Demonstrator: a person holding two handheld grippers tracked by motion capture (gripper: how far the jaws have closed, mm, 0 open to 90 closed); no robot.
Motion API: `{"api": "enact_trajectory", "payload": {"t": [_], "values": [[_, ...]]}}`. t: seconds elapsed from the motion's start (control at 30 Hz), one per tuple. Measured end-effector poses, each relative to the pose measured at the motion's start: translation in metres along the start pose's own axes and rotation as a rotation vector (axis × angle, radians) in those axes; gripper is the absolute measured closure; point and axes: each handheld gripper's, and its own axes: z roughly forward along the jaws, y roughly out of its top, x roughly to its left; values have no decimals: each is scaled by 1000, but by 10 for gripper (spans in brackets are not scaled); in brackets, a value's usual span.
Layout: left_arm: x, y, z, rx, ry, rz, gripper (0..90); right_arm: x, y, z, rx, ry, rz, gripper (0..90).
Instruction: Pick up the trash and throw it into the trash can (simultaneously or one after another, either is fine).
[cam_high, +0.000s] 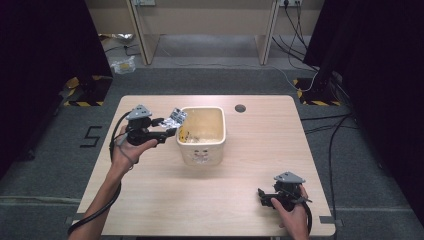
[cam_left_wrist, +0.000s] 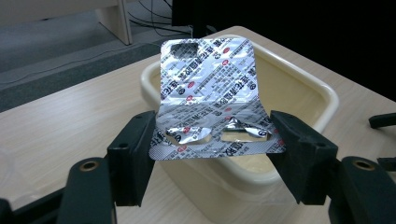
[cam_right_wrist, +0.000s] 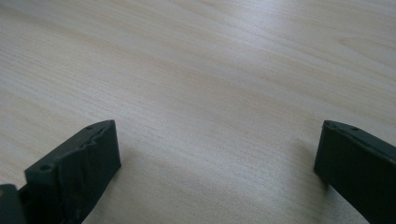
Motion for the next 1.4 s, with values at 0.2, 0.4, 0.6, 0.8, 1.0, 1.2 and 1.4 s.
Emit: {"api": "enact_trajectory", "payload": {"t": [0.2,0.4,0.6,0.8,1.0,1.2,1.4], "values": [[-11,7,11,12,-28,24,341,0,0,0,0,0,0,3],[-19,12,22,27,-46,38,341,0,0,0,0,0,-1,3],[-20,14,33,50,-57,38,340,0,0,0,0,0,-1,4],[-24,15,40,66,-65,53,340,0,0,0,-1,0,-1,3],[-27,16,45,83,-72,64,340,0,0,0,0,0,-1,4],[-29,15,52,114,-76,80,340,0,0,0,-2,0,-4,4],[-27,13,56,125,-75,66,340,0,0,0,-2,1,-4,4]]}}
